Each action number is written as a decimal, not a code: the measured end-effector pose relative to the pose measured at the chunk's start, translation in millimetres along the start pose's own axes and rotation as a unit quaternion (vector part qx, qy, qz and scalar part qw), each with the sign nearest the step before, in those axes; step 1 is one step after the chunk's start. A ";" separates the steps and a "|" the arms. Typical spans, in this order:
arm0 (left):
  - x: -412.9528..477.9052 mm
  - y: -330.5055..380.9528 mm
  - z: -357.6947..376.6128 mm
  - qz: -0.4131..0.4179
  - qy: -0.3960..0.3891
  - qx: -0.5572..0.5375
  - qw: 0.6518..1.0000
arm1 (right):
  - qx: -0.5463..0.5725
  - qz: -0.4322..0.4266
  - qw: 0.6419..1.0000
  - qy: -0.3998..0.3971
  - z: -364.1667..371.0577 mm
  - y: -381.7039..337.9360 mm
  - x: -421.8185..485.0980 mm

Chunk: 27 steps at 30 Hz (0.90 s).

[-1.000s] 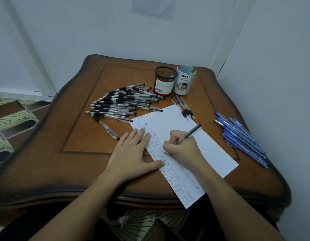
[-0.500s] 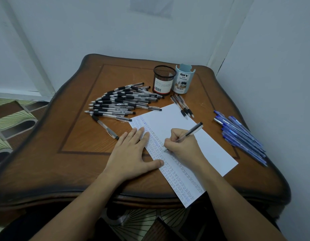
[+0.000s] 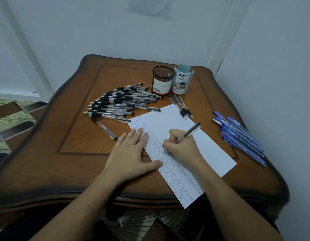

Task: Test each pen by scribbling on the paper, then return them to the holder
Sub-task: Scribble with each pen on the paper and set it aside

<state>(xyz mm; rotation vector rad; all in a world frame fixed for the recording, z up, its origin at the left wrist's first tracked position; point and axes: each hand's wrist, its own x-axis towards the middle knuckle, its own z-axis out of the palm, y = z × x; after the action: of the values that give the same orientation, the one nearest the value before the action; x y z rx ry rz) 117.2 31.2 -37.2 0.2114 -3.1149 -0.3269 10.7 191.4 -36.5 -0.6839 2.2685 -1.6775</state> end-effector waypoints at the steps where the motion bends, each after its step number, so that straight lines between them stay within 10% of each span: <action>1: -0.1 0.3 -0.2 -0.001 0.000 -0.001 1.000 | -0.005 -0.002 1.000 0.002 -0.2 -0.5 -0.1; 27: -0.6 0.0 -0.5 -0.001 -0.002 -0.007 1.000 | 0.112 0.071 0.991 0.028 -10.7 -8.9 6.2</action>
<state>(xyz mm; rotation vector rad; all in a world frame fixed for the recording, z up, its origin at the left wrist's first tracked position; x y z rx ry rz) 117.8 31.2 -36.7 0.2153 -3.1145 -0.3499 2.5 195.1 -24.2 -0.4204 2.0659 -1.8630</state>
